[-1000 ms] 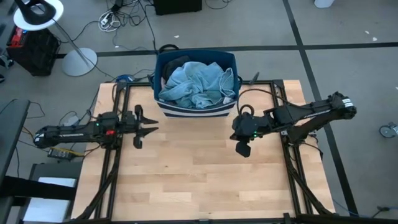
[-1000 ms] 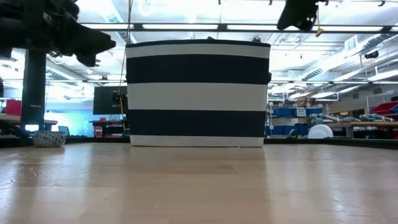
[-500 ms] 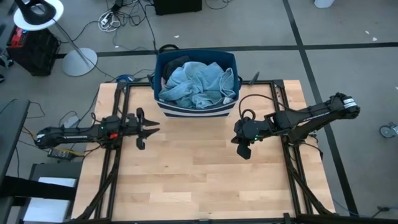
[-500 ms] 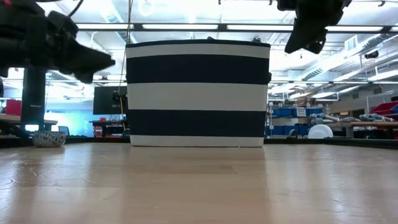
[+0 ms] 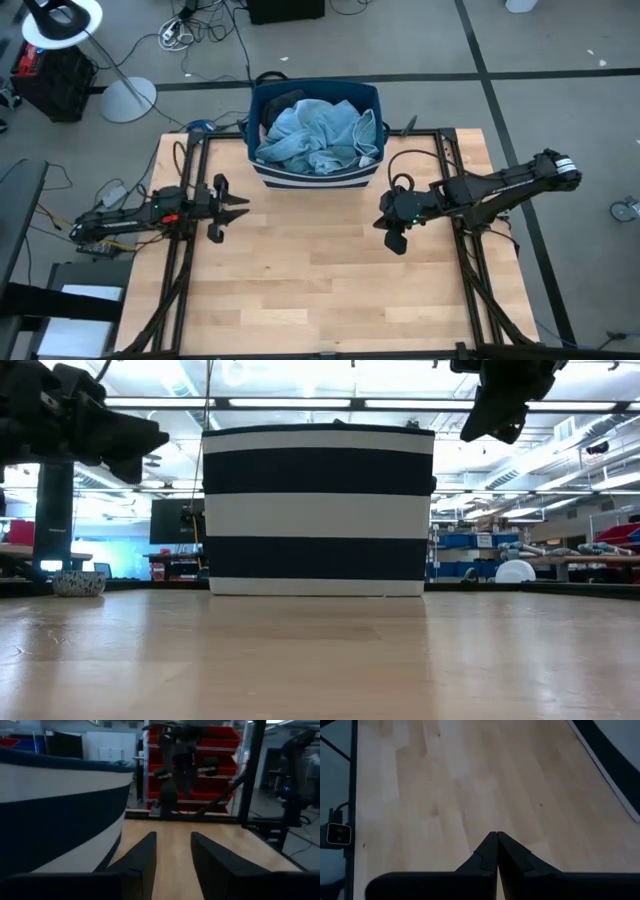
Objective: Sort clothes
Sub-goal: Return to Home Position
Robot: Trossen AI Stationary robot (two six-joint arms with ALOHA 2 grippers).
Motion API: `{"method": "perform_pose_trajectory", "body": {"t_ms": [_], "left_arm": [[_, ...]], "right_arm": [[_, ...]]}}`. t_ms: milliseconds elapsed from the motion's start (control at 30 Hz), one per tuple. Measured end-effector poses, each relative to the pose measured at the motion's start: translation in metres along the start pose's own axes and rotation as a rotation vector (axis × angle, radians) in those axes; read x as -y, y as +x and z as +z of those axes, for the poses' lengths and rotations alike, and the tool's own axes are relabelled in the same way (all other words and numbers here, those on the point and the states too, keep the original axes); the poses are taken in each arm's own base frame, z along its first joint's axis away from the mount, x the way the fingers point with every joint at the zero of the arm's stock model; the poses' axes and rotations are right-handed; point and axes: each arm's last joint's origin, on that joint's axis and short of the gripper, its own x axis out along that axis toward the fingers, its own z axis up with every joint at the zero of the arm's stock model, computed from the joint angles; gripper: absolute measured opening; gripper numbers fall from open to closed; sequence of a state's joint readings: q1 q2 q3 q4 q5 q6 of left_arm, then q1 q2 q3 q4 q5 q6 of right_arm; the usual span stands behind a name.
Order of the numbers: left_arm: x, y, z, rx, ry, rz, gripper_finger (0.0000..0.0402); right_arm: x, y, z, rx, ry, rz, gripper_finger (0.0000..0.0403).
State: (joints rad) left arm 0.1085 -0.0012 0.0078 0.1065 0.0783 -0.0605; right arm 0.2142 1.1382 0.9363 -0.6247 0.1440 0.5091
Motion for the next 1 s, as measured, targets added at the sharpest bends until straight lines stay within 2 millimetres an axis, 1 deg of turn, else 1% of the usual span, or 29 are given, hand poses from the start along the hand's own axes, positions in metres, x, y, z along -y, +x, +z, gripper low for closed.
{"method": "perform_pose_trajectory", "body": {"t_ms": [100,233,433,700,867,1000], "left_arm": [[0.0,0.0,-0.005,-0.057,-0.008,-0.002,0.0127],[-0.001,0.0,-0.005,-0.046,0.0,0.013,0.0127],[-0.001,0.0,-0.008,-0.082,-0.001,0.026,0.0127],[-0.001,0.0,-0.008,-0.077,-0.01,0.026,0.0127],[-0.001,0.0,-0.008,-0.077,-0.012,0.026,0.0127],[-0.001,0.0,-0.008,-0.082,-0.012,0.027,0.0127]], "right_arm": [[0.0,-0.003,0.0,0.009,-0.008,0.004,0.0011],[0.0,-0.003,0.001,0.016,-0.011,-0.006,0.001],[0.003,0.006,-0.006,0.042,-0.012,0.0,0.0008],[0.013,0.022,-0.028,0.086,0.002,0.024,0.0006],[0.023,0.022,-0.046,0.147,0.022,0.059,0.0007],[0.035,0.021,-0.063,0.2,0.041,0.088,0.0008]]}}
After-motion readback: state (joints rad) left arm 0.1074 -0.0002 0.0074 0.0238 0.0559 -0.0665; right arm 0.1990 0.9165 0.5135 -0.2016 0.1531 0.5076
